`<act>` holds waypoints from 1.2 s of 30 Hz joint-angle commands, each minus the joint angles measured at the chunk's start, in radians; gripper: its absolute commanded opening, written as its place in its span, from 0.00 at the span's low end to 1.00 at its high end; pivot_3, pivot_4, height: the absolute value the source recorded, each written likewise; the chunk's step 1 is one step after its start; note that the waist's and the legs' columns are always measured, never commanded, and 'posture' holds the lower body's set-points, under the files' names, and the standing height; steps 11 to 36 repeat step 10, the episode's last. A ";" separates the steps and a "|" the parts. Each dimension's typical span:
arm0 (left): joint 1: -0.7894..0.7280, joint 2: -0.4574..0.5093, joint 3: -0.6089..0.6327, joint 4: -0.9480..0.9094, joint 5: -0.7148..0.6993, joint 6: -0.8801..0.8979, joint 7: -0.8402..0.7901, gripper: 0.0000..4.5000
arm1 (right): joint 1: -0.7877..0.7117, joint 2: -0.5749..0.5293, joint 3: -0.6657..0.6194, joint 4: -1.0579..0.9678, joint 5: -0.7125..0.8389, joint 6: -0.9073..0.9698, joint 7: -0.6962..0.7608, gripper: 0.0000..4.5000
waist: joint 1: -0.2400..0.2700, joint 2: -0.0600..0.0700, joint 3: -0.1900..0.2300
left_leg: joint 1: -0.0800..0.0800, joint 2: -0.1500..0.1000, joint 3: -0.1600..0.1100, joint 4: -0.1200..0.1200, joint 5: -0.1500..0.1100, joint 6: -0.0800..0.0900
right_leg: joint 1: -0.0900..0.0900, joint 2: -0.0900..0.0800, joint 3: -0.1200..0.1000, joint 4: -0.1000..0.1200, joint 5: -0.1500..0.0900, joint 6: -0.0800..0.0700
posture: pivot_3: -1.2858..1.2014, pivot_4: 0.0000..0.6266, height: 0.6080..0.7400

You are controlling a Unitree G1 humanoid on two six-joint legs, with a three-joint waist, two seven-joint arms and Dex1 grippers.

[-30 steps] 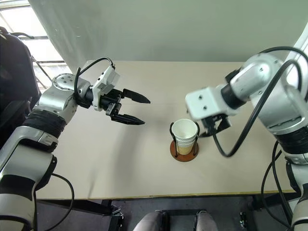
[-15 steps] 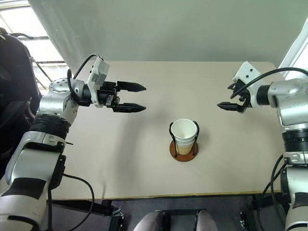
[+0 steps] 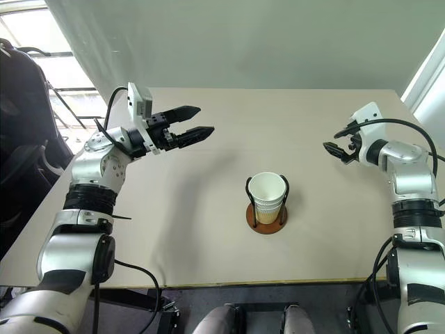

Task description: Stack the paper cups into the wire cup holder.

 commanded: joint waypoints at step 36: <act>0.066 -0.056 0.034 -0.132 0.053 -0.002 0.090 1.00 | 0.061 -0.003 -0.129 -0.085 0.019 0.017 -0.236 0.92 | 0.003 0.000 0.000 | 0.001 0.000 0.000 0.001 -0.001 0.003 | 0.000 0.000 0.000 0.000 0.004 -0.005 | 0.52 0.24 1.00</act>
